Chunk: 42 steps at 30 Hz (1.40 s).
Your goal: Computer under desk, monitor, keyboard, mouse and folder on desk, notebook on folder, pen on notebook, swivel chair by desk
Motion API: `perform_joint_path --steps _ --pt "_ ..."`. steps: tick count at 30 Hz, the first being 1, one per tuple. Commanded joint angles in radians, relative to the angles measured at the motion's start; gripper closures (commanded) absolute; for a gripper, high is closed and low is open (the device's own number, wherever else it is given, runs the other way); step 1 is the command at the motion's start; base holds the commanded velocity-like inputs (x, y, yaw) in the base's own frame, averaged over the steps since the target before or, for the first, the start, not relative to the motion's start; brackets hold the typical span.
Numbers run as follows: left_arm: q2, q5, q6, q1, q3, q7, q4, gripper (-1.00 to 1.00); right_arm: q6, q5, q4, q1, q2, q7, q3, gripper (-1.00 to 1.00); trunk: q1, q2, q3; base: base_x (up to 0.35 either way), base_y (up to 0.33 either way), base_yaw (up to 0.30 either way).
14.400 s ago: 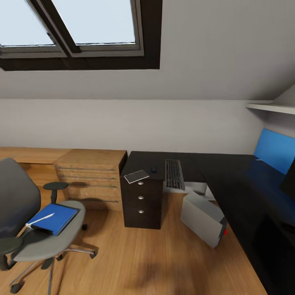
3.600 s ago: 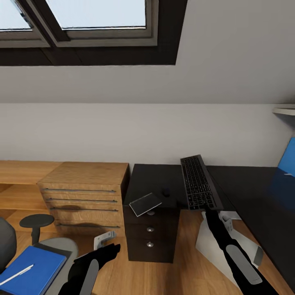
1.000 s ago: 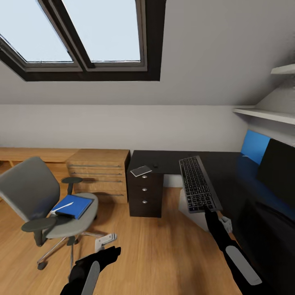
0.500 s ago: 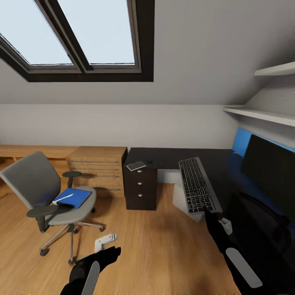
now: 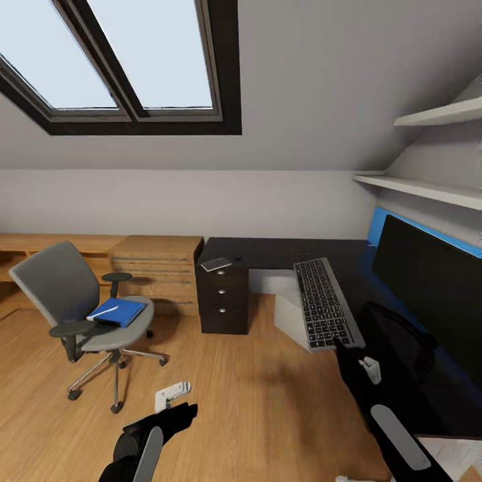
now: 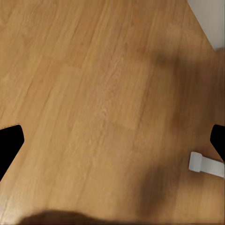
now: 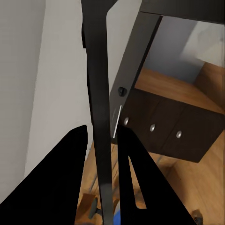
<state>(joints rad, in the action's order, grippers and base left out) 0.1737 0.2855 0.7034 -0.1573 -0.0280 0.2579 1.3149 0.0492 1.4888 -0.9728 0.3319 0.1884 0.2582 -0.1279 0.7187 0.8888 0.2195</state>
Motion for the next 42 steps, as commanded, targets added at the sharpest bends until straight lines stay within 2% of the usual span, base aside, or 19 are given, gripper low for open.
perform_joint_path --steps 1,4,8,12,15,17,25,34,42 --pt "0.001 0.011 0.004 -0.001 -0.001 0.007 0.001 -1.00 0.004 0.024 0.000 0.001 0.002 0.006 -0.004 1.00 0.000 0.001 0.001 -0.260 -0.035 0.000" --pt "0.001 0.011 0.004 -0.001 -0.001 0.007 0.001 -1.00 -0.018 0.051 0.001 0.001 0.003 0.006 -0.004 1.00 0.000 0.001 0.001 -0.281 -0.055 0.000" --pt "0.001 0.011 0.005 -0.001 -0.001 0.007 0.001 -1.00 -0.117 0.089 0.002 0.001 0.003 0.005 0.007 1.00 0.000 0.001 0.001 -0.292 -0.097 0.000" --pt "0.001 0.012 0.004 -0.001 -0.001 0.007 0.001 -1.00 -0.162 0.109 0.003 0.001 0.004 0.003 0.053 1.00 0.000 0.001 0.001 -0.139 -0.043 0.000" --pt "0.001 0.012 0.004 -0.001 -0.001 0.007 -0.013 -1.00 -0.185 0.113 0.033 0.001 0.008 0.001 0.130 1.00 0.000 0.001 0.001 -0.009 -0.003 0.000" --pt "0.001 0.012 0.004 -0.001 -0.001 0.006 -0.023 -1.00 -0.204 0.113 0.051 0.001 0.007 -0.008 0.152 1.00 0.000 0.001 0.001 -0.002 -0.001 0.000" --pt "0.001 0.013 0.004 -0.001 -0.001 0.004 -0.028 -1.00 -0.218 0.112 0.072 0.001 0.009 -0.026 0.170 1.00 0.000 0.001 0.001 0.000 -0.019 0.000" --pt "0.001 0.013 0.002 -0.001 0.000 0.004 -0.028 -1.00 -0.217 0.107 0.072 0.001 0.012 -0.027 0.171 1.00 0.000 0.001 0.001 0.000 -0.205 0.000" --pt "0.001 0.014 0.004 -0.001 0.000 0.003 -0.028 -1.00 -0.215 0.106 0.072 0.001 0.012 -0.028 0.170 1.00 0.000 0.001 0.001 0.000 -0.029 0.000"
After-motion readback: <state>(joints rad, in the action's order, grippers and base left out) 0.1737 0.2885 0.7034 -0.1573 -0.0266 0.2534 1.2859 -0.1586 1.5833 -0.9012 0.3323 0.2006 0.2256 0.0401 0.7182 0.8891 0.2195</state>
